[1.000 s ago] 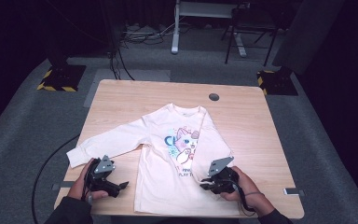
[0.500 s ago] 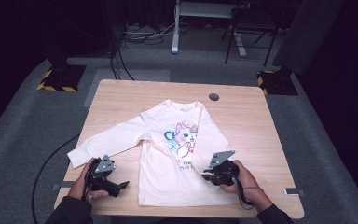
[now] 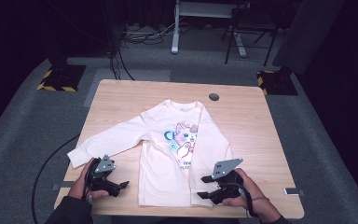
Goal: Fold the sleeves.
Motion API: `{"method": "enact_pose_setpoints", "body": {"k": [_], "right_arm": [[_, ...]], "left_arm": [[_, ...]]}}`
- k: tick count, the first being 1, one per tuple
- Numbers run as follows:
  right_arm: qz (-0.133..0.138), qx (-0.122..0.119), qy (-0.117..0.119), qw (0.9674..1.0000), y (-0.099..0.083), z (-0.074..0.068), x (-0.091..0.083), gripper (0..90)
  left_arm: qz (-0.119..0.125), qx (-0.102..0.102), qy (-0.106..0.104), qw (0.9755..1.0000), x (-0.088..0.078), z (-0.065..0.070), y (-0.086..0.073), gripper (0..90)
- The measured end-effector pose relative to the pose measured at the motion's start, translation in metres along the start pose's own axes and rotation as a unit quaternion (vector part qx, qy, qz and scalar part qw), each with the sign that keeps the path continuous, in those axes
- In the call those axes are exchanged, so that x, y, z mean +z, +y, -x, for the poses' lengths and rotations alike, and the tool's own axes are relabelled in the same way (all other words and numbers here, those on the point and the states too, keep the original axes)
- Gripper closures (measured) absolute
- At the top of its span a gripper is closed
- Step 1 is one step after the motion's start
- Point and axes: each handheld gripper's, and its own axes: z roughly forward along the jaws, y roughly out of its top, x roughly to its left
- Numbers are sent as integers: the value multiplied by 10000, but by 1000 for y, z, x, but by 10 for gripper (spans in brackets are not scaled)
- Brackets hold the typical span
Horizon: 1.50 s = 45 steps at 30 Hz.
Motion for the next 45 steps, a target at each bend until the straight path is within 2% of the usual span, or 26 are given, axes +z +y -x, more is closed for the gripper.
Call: {"method": "enact_pose_setpoints", "body": {"k": [3, 5, 6, 11, 14, 17, 18, 21, 24, 26, 29, 30, 33, 42, 43, 45], "right_arm": [[86, -88, -23, 9999, 2, -3, -3, 405], [142, -172, -184, 9996, 2, -2, -6, 386], [142, -172, -184, 9996, 2, -2, -6, 386], [189, -159, -472, 9986, -3, 8, -5, 302], [341, -274, -728, 9964, -5, 13, -3, 236], [416, -228, -770, 9959, -8, 18, -2, 190], [454, -260, -992, 9937, -11, 23, 0, 126], [434, -274, -1118, 9924, -14, 29, 2, 98], [576, -157, -1146, 9916, -19, 44, 6, 72], [574, -109, -1172, 9914, -20, 50, 9, 54], [548, -114, -1166, 9916, -22, 55, 13, 51], [559, -113, -1251, 9905, -23, 56, 14, 51], [608, -126, -1310, 9894, -25, 60, 19, 43], [370, 5, -1212, 9919, -38, 73, 28, 32], [297, 36, -1223, 9920, -40, 74, 30, 22], [370, 205, -1101, 9930, -44, 77, 31, 11]], "left_arm": [[0, 0, 0, 10000, 0, 0, 0, 4], [-1, 1, 0, 10000, 0, 0, 0, 4], [-1, 1, 0, 10000, 0, 0, 0, 4], [1, -1, 0, 10000, 0, 0, 0, 4], [0, 1, 0, 10000, 0, 0, 0, 4], [1, 1, 1, 10000, 0, 0, 0, 4], [0, 0, 1, 10000, 0, 0, 0, 4], [1, 0, 1, 10000, 0, 0, 0, 4], [0, 1, 1, 10000, 0, 0, 0, 4], [1, -1, 1, 10000, 0, 0, 0, 4], [0, 1, 1, 10000, 0, 0, 0, 4], [0, 1, 0, 10000, 0, 0, 0, 4], [0, 0, 1, 10000, 0, 0, 0, 4], [0, 1, 1, 10000, 0, 0, 0, 4], [1, 0, 1, 10000, 0, 0, 0, 4], [1, 0, 1, 10000, 0, 0, 0, 5]]}}
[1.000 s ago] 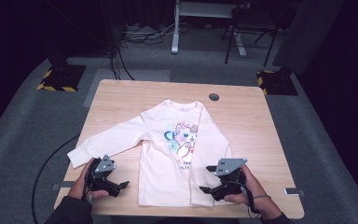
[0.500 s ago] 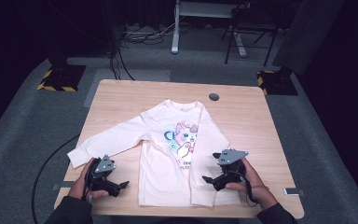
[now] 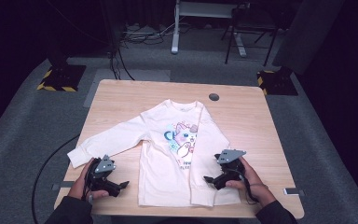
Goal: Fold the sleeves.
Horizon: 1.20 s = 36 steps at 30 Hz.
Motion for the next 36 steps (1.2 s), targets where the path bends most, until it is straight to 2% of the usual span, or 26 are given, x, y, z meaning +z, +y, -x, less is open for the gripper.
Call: {"method": "enact_pose_setpoints", "body": {"k": [3, 8, 19, 36], "right_arm": [[69, 32, 38, 10000, -4, 2, -1, 10], [117, 101, -45, 9999, -8, 1, -3, 11], [40, 179, -143, 9997, -16, 1, -13, 11], [92, 255, -223, 9994, -29, 2, -26, 11]], "left_arm": [[0, 1, 0, 10000, 0, 0, 0, 4], [1, 0, 2, 10000, 0, 0, 0, 4], [6, -1, 5, 10000, 0, 0, 0, 5], [6, -3, 6, 10000, 0, 0, 0, 5]]}}
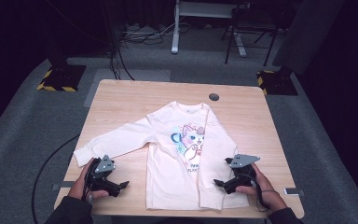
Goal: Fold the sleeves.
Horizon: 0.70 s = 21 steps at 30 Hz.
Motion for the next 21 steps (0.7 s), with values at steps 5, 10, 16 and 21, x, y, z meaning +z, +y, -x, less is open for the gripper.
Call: {"method": "enact_pose_setpoints", "body": {"k": [5, 10, 16, 21], "right_arm": [[7, 32, -30, 10000, -4, 1, -4, 11], [22, 58, -56, 10000, -5, 0, -5, 11], [19, 73, -67, 9999, -5, 0, -5, 11], [32, 78, -69, 9999, -5, 0, -5, 11]], "left_arm": [[1, 0, 0, 10000, 0, 0, 0, 6], [1, 1, 1, 10000, 0, 0, 0, 5], [-5, -10, 10, 10000, 0, 0, 0, 5], [2, -65, 88, 9999, -1, 1, 0, 5]]}}
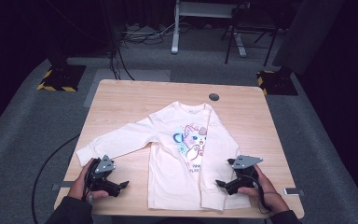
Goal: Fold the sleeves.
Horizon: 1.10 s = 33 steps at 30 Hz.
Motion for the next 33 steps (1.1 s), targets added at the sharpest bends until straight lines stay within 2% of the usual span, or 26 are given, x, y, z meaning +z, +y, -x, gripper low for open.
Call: {"method": "enact_pose_setpoints", "body": {"k": [1, 4, 7, 9, 12, 15, 19, 21, 31, 33], "right_arm": [[9, 1, 1, 10000, 0, 0, 0, 11], [16, 10, -13, 10000, 0, 0, 0, 10], [26, 15, -15, 10000, 0, 0, 0, 10], [26, 16, -20, 10000, 0, 0, 0, 10], [32, 21, -28, 10000, -1, -1, 0, 10], [33, 22, -29, 10000, -1, -1, 0, 10], [34, 23, -30, 10000, -1, -1, 0, 10], [34, 22, -31, 10000, -1, -1, 0, 10], [34, 24, -29, 10000, -1, -1, 0, 10], [35, 22, -30, 10000, -1, -1, 0, 10]], "left_arm": [[13, 48, 73, 10000, -1, 0, 0, 5], [19, 30, 265, 9996, -2, 3, 1, 23], [-10, 50, 379, 9993, -4, 2, 2, 31], [116, 45, 316, 9994, -9, 1, 3, 40], [208, 129, 541, 9982, -15, -1, 4, 44], [262, 82, 600, 9978, -19, -5, 5, 45], [246, 121, 650, 9975, -22, -8, 5, 44], [150, 73, 736, 9971, -23, -12, 5, 42], [192, 36, 870, 9960, -30, -25, 6, 51], [178, -1, 978, 9950, -31, -30, 8, 56]]}}
